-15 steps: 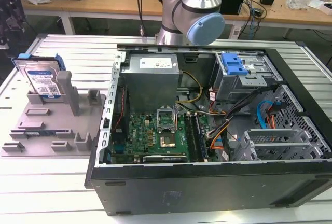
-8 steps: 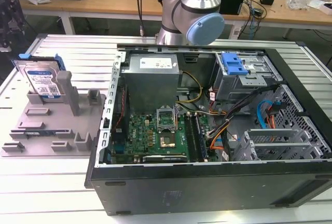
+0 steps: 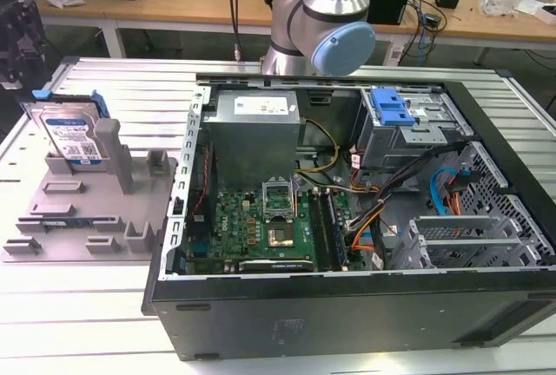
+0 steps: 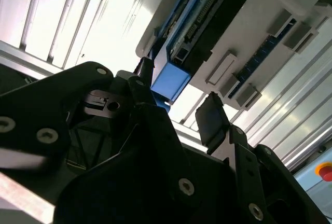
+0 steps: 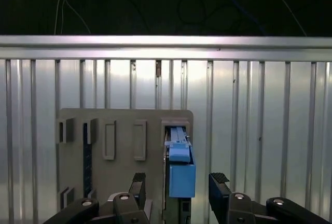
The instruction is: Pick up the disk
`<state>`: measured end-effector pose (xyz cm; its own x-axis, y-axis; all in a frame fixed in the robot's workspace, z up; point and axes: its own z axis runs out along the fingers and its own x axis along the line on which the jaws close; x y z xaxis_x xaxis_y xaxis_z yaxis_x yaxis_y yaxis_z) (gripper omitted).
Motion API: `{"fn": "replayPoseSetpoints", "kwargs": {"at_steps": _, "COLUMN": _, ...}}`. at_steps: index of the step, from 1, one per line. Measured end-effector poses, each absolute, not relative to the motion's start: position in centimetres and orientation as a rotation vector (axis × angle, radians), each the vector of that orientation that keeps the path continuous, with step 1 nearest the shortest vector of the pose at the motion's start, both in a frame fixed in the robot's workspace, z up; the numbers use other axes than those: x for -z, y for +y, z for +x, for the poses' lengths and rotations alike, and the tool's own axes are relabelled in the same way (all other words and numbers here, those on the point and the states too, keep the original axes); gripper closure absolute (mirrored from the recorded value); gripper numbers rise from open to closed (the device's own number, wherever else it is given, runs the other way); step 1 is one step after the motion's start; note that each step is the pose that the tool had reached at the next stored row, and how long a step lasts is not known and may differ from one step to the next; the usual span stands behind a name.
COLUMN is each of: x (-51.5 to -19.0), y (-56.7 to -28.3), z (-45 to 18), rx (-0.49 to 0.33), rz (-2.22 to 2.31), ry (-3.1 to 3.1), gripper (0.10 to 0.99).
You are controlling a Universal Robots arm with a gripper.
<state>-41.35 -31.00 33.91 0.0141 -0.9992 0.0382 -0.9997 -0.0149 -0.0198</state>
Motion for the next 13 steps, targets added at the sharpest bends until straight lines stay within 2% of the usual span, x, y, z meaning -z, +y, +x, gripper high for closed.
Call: {"fn": "replayPoseSetpoints", "kwargs": {"at_steps": 13, "x": -32.99, "y": -30.99, "z": -41.03, "rx": -0.053, "rz": 2.222, "ry": -2.185, "gripper": 0.482}}
